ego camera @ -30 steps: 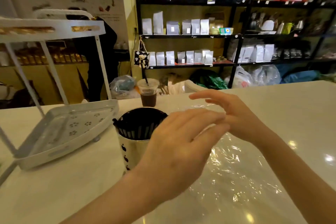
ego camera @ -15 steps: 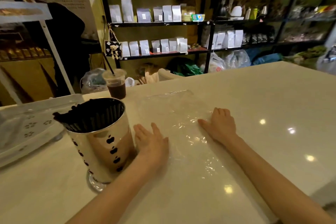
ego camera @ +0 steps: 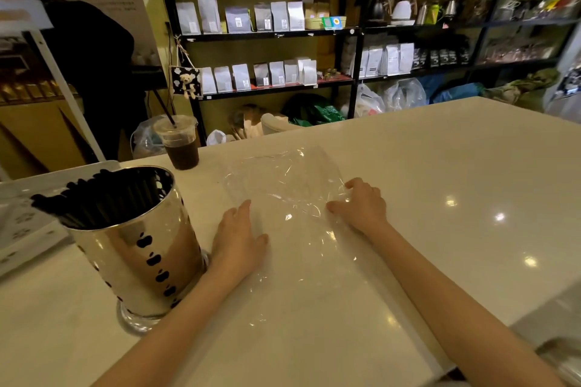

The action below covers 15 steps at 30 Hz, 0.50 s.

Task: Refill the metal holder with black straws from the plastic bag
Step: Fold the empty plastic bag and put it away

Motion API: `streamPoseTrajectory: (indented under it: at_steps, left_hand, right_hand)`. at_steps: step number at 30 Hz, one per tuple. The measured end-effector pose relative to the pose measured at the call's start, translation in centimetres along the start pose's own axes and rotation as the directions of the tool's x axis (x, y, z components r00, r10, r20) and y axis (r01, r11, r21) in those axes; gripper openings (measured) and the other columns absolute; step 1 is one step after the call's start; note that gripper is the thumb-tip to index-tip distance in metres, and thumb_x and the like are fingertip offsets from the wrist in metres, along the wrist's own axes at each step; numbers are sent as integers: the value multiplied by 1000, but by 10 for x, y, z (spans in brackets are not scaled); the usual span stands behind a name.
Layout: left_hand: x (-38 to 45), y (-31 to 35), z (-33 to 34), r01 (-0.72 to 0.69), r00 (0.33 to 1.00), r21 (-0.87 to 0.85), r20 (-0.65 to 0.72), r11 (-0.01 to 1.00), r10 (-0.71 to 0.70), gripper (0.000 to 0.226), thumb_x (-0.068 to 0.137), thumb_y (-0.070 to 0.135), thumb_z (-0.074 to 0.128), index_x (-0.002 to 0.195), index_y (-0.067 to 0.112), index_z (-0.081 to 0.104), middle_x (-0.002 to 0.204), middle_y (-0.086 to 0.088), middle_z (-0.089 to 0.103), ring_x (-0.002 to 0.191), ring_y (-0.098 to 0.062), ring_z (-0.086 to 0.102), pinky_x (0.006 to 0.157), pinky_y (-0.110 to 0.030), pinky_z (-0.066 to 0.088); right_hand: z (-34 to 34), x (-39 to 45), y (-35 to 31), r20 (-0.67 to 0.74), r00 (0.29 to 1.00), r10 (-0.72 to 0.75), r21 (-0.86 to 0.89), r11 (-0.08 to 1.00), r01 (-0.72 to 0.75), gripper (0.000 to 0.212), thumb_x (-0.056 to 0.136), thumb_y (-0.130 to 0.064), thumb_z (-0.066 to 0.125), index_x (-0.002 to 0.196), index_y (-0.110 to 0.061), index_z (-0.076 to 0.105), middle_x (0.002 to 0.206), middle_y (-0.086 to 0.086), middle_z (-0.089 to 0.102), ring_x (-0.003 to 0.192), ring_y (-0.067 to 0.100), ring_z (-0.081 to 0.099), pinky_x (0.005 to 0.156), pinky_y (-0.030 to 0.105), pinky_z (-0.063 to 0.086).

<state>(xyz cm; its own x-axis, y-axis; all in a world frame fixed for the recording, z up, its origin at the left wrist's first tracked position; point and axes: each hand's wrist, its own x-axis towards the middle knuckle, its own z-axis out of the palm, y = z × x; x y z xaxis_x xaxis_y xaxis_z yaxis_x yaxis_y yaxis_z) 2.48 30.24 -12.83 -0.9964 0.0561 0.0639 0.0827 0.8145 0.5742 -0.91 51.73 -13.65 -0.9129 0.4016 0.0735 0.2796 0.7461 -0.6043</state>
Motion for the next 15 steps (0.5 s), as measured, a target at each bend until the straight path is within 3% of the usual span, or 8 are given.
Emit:
streamPoseTrajectory:
  at_steps: [2, 4, 6, 10, 15]
  left_hand:
    - [3, 4, -4, 64, 992, -277, -86, 959, -92, 66, 84, 12, 59, 139, 24, 25, 142, -11, 32, 108, -21, 48, 90, -31, 41]
    - [7, 5, -8, 159, 970, -573, -60, 804, -234, 63, 82, 6, 61, 135, 28, 35, 135, -11, 42, 96, -21, 54, 74, -29, 48]
    - [9, 5, -12, 185, 959, -747, -6, 638, -284, 54, 81, 2, 61, 128, 24, 46, 122, -15, 55, 86, -23, 60, 64, -26, 49]
    - [10, 10, -17, 169, 953, -841, 6, 514, -304, 35, 84, 2, 58, 118, 8, 56, 97, -9, 62, 77, -11, 59, 65, -18, 45]
    - [14, 23, -24, 114, 959, -848, -42, 517, -280, 36, 83, 6, 59, 119, 6, 56, 94, 1, 63, 90, -14, 57, 68, -19, 43]
  right_hand:
    - [-5, -1, 0, -4, 1000, 24, 251, 968, -22, 61, 68, -34, 73, 119, -16, 45, 100, 4, 62, 102, 28, 57, 88, 40, 46]
    - [-12, -2, 0, -17, 998, 55, 489, 872, -40, 60, 69, -33, 75, 118, -16, 44, 83, -1, 58, 88, 27, 61, 83, 41, 50]
    - [-17, -1, 3, -59, 996, 61, 616, 788, -12, 50, 75, -25, 69, 119, -15, 46, 74, 0, 56, 75, 23, 60, 75, 38, 50]
    - [-35, 4, 11, -95, 995, 26, 720, 692, 51, 35, 83, -1, 52, 116, -12, 53, 64, 5, 54, 55, 17, 49, 58, 27, 44]
    - [-69, 10, 14, 1, 999, 38, 842, 540, -21, 33, 87, 1, 50, 113, -18, 57, 65, 5, 54, 58, 15, 50, 58, 27, 45]
